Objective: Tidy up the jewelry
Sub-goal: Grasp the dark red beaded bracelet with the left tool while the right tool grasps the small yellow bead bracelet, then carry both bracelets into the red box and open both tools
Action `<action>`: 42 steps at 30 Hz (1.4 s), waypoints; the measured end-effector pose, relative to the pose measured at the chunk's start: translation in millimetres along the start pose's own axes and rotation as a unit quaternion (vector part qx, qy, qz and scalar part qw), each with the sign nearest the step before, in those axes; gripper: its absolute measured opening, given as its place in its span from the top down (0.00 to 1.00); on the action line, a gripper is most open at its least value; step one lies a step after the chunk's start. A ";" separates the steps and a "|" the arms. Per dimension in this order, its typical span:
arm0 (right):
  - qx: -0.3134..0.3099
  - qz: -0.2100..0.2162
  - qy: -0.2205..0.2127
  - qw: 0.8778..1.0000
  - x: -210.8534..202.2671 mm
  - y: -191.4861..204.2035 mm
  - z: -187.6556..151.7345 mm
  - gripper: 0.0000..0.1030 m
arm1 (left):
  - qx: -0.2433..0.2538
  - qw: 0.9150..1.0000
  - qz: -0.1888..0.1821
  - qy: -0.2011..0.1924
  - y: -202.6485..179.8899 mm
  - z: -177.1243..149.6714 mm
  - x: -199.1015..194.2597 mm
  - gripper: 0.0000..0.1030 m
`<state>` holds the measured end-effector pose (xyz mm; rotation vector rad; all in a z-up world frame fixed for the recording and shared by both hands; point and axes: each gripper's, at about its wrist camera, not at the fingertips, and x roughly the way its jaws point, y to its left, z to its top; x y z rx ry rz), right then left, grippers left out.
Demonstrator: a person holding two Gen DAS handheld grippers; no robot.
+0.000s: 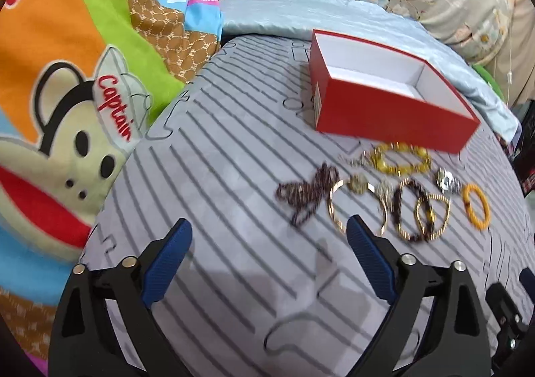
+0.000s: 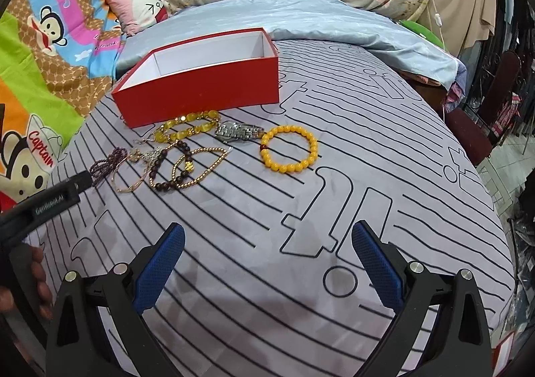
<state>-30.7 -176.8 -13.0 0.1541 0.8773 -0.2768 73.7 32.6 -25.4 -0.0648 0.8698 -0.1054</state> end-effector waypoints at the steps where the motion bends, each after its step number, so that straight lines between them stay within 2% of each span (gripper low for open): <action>1: 0.001 0.001 0.000 1.000 1.4 -0.6 1.6 0.05 | 0.005 1.000 -0.002 0.005 -0.9 3.3 6.0 0.18; 11: 0.016 0.004 -0.004 1.000 20.0 -16.3 24.4 0.05 | 0.016 0.999 -0.032 0.035 -13.9 13.5 36.4 0.49; 13: 0.021 0.004 -0.003 1.000 25.0 -19.9 29.6 0.09 | 0.022 0.999 -0.036 0.033 -16.9 13.5 36.4 0.62; 19: 0.026 0.014 0.004 1.000 38.9 -26.3 39.3 0.22 | 0.017 0.997 -0.069 0.038 -19.2 16.9 35.2 0.88; 23: 0.030 0.014 0.010 0.999 48.9 -33.1 44.8 0.37 | 0.010 0.996 -0.085 0.037 -19.6 15.3 26.0 0.88; 27: 0.053 0.031 0.024 0.998 61.4 -45.7 52.3 0.53 | 0.014 0.995 -0.097 0.028 -22.9 15.7 10.8 0.88; 34: 0.044 0.024 0.032 0.998 78.8 -47.1 62.1 0.71 | 0.017 0.993 -0.112 0.024 -25.6 16.2 -7.0 0.88; 39: 0.037 0.024 0.036 0.998 85.8 -45.1 61.2 0.89 | 0.015 0.993 -0.112 0.027 -25.8 16.3 -10.1 0.88; 42: 0.037 0.027 0.035 0.998 86.9 -46.1 61.2 0.94 | 0.016 0.993 -0.109 0.029 -26.1 15.4 -9.4 0.88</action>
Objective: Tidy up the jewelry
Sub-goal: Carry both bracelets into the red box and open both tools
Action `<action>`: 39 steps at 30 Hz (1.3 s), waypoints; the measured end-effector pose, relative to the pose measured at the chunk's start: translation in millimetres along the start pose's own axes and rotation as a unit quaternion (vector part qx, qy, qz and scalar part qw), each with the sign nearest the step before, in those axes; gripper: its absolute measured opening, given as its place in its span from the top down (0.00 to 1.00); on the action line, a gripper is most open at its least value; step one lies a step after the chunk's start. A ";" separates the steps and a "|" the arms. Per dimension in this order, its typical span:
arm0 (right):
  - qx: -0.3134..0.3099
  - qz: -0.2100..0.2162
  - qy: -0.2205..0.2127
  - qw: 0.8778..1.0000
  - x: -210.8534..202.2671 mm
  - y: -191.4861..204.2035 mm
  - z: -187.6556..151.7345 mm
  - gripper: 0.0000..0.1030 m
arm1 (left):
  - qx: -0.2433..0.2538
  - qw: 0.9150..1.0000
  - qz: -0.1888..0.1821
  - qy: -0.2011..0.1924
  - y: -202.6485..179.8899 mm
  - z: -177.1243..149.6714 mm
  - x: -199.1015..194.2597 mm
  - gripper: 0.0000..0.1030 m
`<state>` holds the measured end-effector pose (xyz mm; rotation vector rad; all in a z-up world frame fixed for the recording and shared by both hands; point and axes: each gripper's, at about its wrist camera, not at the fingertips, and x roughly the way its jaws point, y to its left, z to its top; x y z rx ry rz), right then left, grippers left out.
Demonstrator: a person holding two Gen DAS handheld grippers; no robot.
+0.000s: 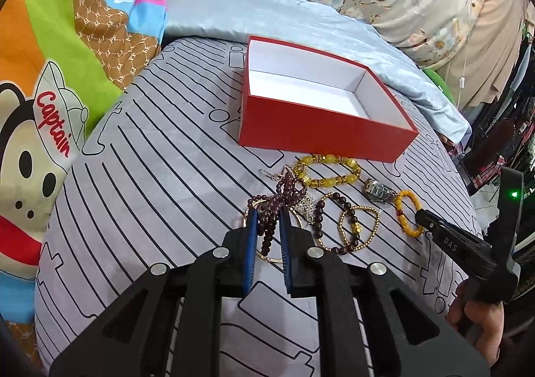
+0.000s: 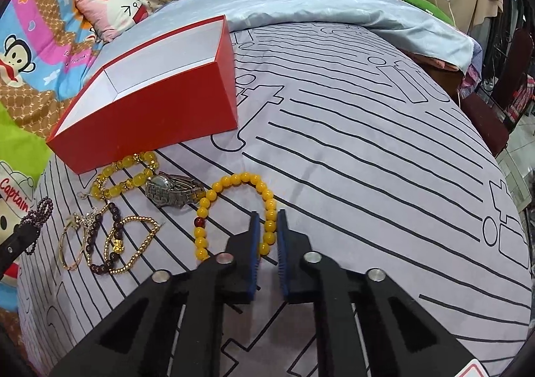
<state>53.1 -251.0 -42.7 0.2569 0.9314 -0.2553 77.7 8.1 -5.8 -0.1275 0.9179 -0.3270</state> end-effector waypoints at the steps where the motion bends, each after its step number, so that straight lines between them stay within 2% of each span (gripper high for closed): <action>1: 0.001 0.002 0.000 1.000 0.0 -0.9 0.2 0.94 | 0.001 1.000 0.001 0.000 -0.6 0.3 0.3 0.88; 7: 0.004 0.007 -0.021 1.000 -18.1 -4.5 1.4 0.94 | 0.007 1.000 0.005 -0.002 -2.3 3.0 -2.5 0.88; 13: -0.002 0.030 -0.059 0.998 -54.8 -4.0 21.1 0.94 | 0.015 1.000 0.005 -0.020 -7.9 16.4 -11.8 0.88; 19: -0.034 0.060 -0.100 0.993 -85.4 9.4 57.4 0.94 | 0.040 0.998 0.006 -0.055 -21.7 48.5 -19.9 0.88; 22: -0.036 0.086 -0.107 0.990 -87.0 15.5 77.2 0.94 | 0.054 0.996 -0.001 -0.069 -30.2 73.0 -17.4 0.88; 24: -0.040 0.109 -0.109 0.987 -83.3 22.3 96.7 0.94 | 0.063 0.995 -0.001 -0.080 -35.5 90.1 -13.4 0.88; 30: -0.062 0.131 -0.117 0.983 -57.9 49.0 146.9 0.94 | 0.080 0.993 0.006 -0.092 -49.2 146.5 21.7 0.88; 34: -0.063 0.158 -0.101 0.980 -22.5 63.3 175.0 0.94 | 0.077 0.993 0.007 -0.084 -50.2 170.4 52.5 0.88; 39: -0.062 0.165 -0.074 0.982 25.3 74.8 194.1 0.94 | 0.071 0.995 0.009 -0.063 -43.3 187.0 93.3 0.88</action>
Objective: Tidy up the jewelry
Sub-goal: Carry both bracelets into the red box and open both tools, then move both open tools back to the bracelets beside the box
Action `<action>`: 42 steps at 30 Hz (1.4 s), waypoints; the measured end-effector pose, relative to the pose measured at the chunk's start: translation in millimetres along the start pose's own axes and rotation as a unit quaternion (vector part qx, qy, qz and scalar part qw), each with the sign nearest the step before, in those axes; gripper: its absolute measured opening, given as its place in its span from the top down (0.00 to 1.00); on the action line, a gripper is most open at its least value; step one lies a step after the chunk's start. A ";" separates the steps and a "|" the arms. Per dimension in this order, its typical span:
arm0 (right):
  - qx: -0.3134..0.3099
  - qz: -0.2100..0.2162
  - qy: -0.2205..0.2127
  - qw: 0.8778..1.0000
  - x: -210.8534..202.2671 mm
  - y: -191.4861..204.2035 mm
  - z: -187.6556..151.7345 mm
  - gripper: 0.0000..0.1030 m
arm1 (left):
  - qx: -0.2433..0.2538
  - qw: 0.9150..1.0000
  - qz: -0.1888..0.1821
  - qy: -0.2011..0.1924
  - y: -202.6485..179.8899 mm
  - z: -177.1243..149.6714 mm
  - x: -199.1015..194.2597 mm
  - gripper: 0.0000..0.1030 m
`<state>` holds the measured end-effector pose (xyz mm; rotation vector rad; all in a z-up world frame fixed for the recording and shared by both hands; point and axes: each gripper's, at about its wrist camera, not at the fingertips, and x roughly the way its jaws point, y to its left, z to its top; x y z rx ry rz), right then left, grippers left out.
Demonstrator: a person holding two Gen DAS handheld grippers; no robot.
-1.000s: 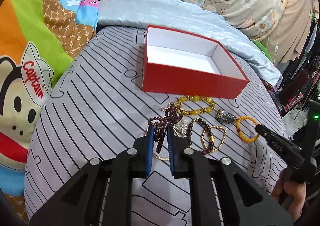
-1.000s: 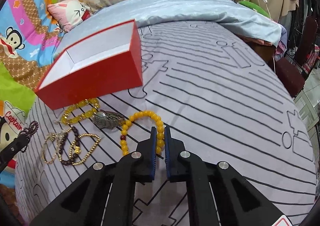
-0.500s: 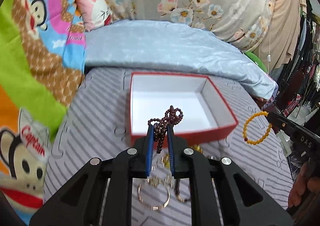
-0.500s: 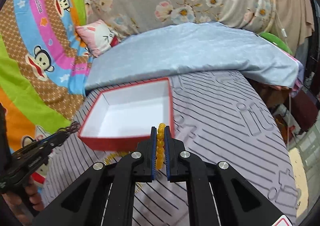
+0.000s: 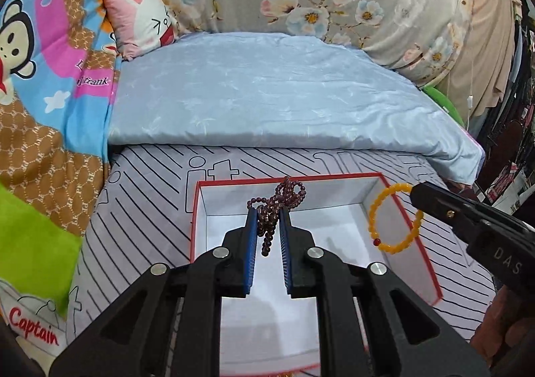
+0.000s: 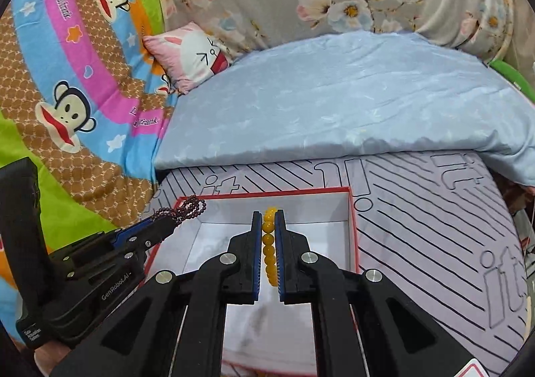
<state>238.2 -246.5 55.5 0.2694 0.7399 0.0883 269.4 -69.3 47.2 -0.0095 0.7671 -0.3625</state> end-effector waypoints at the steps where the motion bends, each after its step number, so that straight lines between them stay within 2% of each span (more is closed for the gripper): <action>1: 0.005 0.004 0.008 1.000 9.4 -3.3 1.2 0.94 | -0.001 1.000 0.001 0.003 0.6 -0.6 5.9 0.88; 7: 0.009 -0.022 0.038 0.999 47.9 -20.9 -1.3 0.93 | 0.004 1.000 0.009 0.024 5.7 -2.0 38.8 0.88; 9: 0.004 -0.048 0.045 0.998 55.5 -24.8 -3.3 0.93 | 0.002 0.999 0.011 0.029 7.6 -2.7 47.3 0.85; 11: 0.000 -0.071 0.037 0.997 55.6 -28.2 -3.8 0.84 | -0.002 1.000 0.018 0.025 9.0 -1.6 49.0 0.84; 12: -0.001 -0.080 0.031 0.996 52.6 -28.6 -4.0 0.70 | -0.004 1.000 0.021 0.021 10.0 -0.9 48.5 0.74; 13: -0.005 -0.089 0.022 0.996 47.5 -28.3 -3.7 0.61 | -0.005 0.999 0.026 0.018 11.4 1.3 46.5 0.55; 14: -0.010 -0.097 0.013 0.995 40.3 -28.3 -4.1 0.51 | -0.006 0.999 0.036 0.011 12.3 2.1 43.5 0.46; 15: -0.016 -0.105 0.004 0.994 33.4 -26.4 -5.1 0.51 | -0.006 0.999 0.044 -0.001 13.1 2.5 37.9 0.42; 19: -0.040 -0.101 -0.014 0.994 -5.3 -13.3 -21.6 0.51 | 0.008 0.998 0.062 -0.023 11.9 -0.6 14.5 0.41; 22: -0.050 -0.096 -0.012 0.994 -31.3 -5.5 -44.8 0.50 | 0.007 0.998 0.060 -0.029 14.4 -14.2 -9.1 0.41; 27: -0.035 -0.081 0.013 0.996 -59.2 -5.2 -90.9 0.51 | -0.011 0.998 0.053 -0.024 24.5 -43.0 -43.0 0.41; 31: -0.024 -0.072 0.038 0.996 -69.6 -4.4 -124.9 0.51 | -0.015 0.997 0.068 -0.028 32.0 -70.5 -72.5 0.41; 36: -0.011 -0.065 0.064 0.996 -70.8 -4.9 -158.7 0.51 | -0.033 0.997 0.065 0.002 37.6 -107.9 -87.4 0.41; 42: -0.007 -0.060 0.071 0.996 -65.8 -2.8 -170.0 0.51 | -0.034 0.997 0.052 0.045 29.9 -153.2 -85.8 0.41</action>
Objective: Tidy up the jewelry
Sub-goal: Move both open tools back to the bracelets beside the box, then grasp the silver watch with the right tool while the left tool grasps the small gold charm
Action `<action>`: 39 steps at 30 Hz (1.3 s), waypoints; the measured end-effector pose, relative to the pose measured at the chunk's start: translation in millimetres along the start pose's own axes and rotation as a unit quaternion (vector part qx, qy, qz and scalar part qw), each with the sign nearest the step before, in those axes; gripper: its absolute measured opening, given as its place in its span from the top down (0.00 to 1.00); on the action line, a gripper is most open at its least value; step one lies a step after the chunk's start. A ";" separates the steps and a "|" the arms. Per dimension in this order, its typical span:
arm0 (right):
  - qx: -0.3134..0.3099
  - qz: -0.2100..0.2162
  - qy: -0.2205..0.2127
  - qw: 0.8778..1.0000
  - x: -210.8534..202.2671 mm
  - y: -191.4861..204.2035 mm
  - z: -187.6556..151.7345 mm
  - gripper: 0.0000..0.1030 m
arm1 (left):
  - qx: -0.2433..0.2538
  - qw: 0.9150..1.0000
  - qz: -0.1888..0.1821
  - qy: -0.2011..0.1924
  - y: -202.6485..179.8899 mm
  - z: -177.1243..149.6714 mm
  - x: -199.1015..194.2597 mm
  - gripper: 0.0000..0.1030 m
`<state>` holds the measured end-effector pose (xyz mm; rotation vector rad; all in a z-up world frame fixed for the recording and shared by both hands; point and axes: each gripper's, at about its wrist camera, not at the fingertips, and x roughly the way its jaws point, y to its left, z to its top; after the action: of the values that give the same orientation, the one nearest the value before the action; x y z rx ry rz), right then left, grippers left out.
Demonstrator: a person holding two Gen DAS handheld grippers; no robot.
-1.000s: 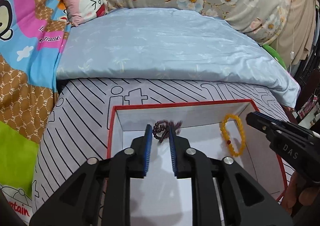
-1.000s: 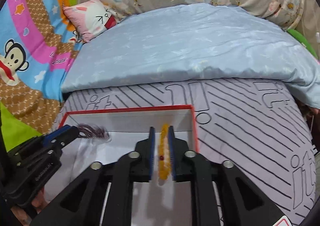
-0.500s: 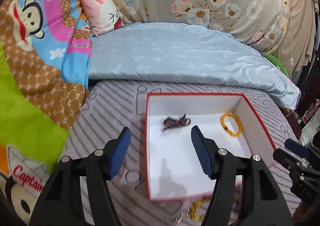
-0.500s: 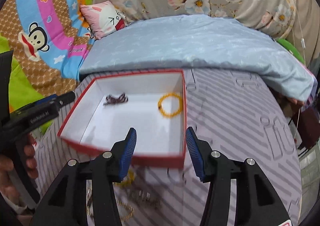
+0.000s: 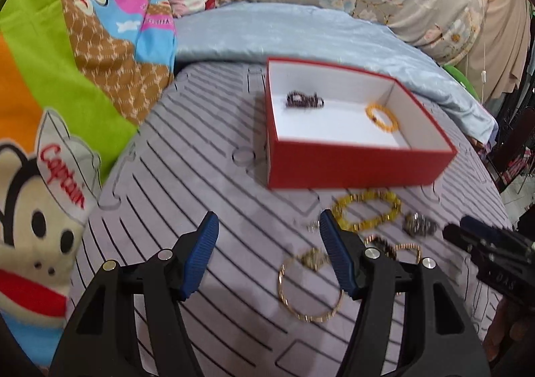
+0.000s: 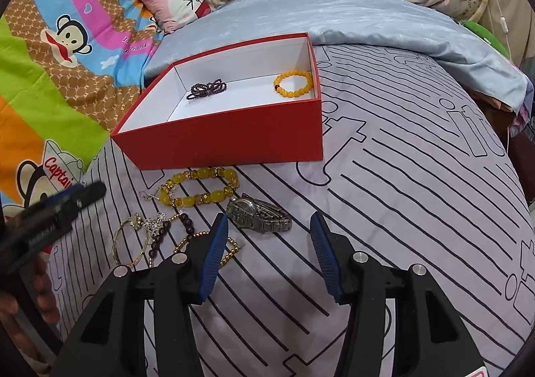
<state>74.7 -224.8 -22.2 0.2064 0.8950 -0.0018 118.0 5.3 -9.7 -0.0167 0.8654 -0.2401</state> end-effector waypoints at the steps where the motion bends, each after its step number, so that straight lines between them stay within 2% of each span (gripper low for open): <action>1: 0.000 -0.001 0.000 1.000 1.1 0.6 -0.1 0.51 | -0.002 1.000 -0.005 0.006 0.1 -5.2 1.2 0.41; 7: -0.001 -0.002 0.000 1.000 9.2 2.5 3.5 0.51 | -0.010 1.000 -0.010 0.025 0.9 -24.4 4.6 0.41; 21: -0.019 0.016 0.027 0.999 41.8 7.5 14.3 0.51 | -0.009 0.999 -0.013 0.044 -0.8 -37.2 10.2 0.41; 25: -0.022 0.014 0.028 0.999 39.9 9.2 8.5 0.60 | -0.010 0.999 -0.014 0.048 0.0 -39.7 12.1 0.41; 27: -0.022 0.015 0.030 0.999 38.4 9.4 5.2 0.73 | -0.009 0.999 -0.013 0.048 0.3 -40.4 12.6 0.41; 29: -0.019 0.019 0.030 0.999 35.8 8.8 0.9 0.78 | -0.008 0.999 -0.014 0.048 -0.8 -40.6 12.2 0.41; 39: 0.007 0.012 0.021 1.000 22.3 1.0 -13.6 0.81 | -0.005 0.999 -0.028 0.040 -8.5 -28.8 15.4 0.42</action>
<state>78.2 -219.4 -47.5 0.2309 0.9346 0.0177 104.1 -3.9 -39.0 -0.0413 0.9465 -0.2905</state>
